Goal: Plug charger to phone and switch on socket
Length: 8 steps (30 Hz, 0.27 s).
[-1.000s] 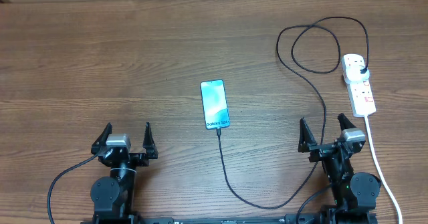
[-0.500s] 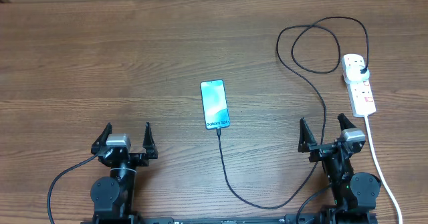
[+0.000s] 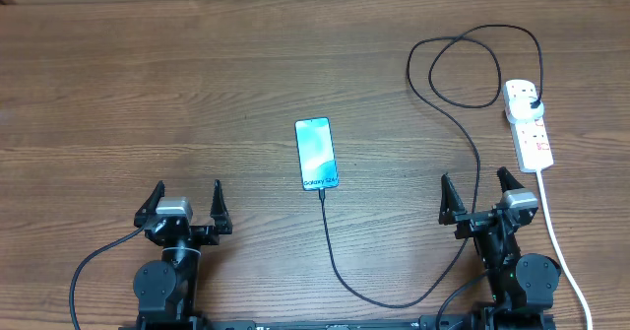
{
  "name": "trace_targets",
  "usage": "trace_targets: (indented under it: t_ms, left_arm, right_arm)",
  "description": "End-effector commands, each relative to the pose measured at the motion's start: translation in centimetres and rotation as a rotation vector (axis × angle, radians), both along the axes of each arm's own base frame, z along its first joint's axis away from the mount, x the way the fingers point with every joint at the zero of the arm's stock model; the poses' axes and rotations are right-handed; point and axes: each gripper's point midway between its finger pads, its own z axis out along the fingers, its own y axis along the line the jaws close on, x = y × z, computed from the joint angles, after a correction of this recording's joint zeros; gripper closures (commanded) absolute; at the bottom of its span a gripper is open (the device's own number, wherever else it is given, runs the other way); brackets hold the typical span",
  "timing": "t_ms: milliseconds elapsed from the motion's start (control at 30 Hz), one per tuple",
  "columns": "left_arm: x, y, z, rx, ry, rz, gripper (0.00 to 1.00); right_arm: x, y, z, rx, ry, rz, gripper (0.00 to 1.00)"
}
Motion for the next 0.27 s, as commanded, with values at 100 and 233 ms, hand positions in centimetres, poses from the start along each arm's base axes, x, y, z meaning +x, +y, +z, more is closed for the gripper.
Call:
trace_targets:
  t_ms: [100,233]
  left_arm:
    - [-0.04,-0.06,0.03,0.023,-0.006,-0.003,0.01]
    - [-0.04,-0.06,0.03,0.023,-0.006,-0.003,0.0]
  right_arm:
    - [0.0,0.01,-0.13,-0.005,-0.006,-0.001,0.0]
    - [0.0,0.01,-0.14,-0.005,-0.006,-0.001,0.0]
